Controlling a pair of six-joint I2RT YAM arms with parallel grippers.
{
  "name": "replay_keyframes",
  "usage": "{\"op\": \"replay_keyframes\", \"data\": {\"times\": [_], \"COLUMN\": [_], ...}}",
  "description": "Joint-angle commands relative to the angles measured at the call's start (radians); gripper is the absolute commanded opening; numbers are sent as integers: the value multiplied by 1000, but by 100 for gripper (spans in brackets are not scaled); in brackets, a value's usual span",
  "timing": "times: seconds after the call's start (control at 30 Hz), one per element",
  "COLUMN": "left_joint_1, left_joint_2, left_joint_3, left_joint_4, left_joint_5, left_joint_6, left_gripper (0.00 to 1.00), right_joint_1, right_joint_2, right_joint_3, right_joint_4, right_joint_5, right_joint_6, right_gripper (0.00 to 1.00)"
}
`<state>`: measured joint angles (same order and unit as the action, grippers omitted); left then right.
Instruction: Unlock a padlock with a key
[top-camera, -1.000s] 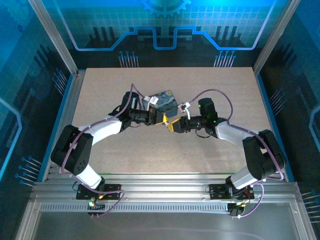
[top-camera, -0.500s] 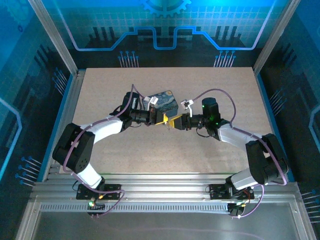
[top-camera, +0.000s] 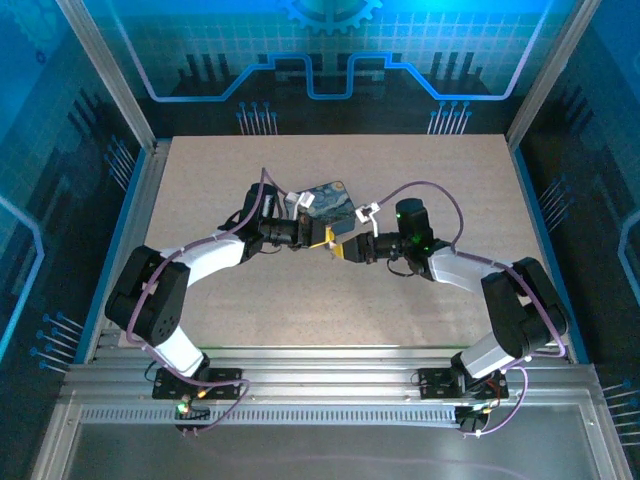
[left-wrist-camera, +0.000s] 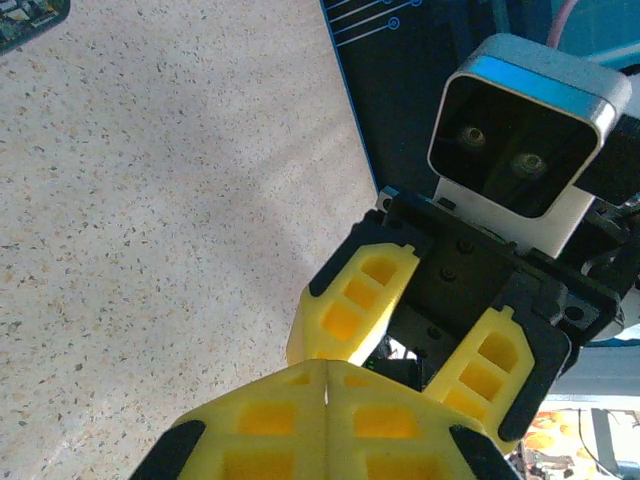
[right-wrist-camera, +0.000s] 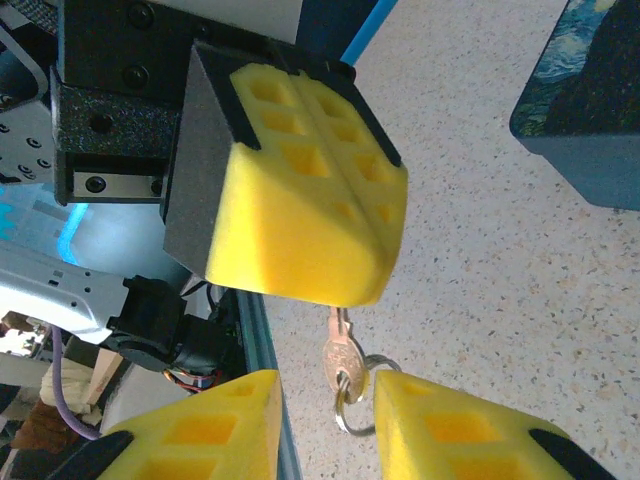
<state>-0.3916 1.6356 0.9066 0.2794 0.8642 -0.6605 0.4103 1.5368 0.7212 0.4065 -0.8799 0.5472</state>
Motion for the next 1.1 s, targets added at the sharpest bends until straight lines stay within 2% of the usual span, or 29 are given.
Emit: {"op": "replay_keyframes", "data": {"times": [0.0, 0.13, 0.3, 0.4, 0.47, 0.6, 0.77, 1.07], "left_joint_1": [7, 7, 8, 7, 7, 7, 7, 7], "left_joint_2": [-3, -8, -12, -14, -14, -13, -14, -14], "left_joint_3": [8, 2, -7, -13, -15, -15, -14, -32], "left_joint_4": [43, 58, 67, 70, 72, 75, 78, 86], "left_joint_5": [1, 4, 10, 12, 13, 19, 27, 25], "left_joint_6": [-24, -33, -37, -36, -36, -39, -39, -42], "left_gripper": [0, 0, 0, 0, 0, 0, 0, 0], "right_joint_1": [18, 25, 25, 28, 26, 23, 13, 5], "right_joint_2": [12, 22, 38, 36, 34, 25, 25, 7], "right_joint_3": [-9, -5, -10, -19, -23, -32, -46, -56], "right_joint_4": [44, 49, 89, 108, 114, 118, 152, 171], "right_joint_5": [11, 25, 32, 37, 42, 56, 58, 51], "right_joint_6": [17, 28, 57, 64, 69, 72, 99, 108], "right_gripper": [28, 26, 18, 16, 16, 24, 20, 26]}}
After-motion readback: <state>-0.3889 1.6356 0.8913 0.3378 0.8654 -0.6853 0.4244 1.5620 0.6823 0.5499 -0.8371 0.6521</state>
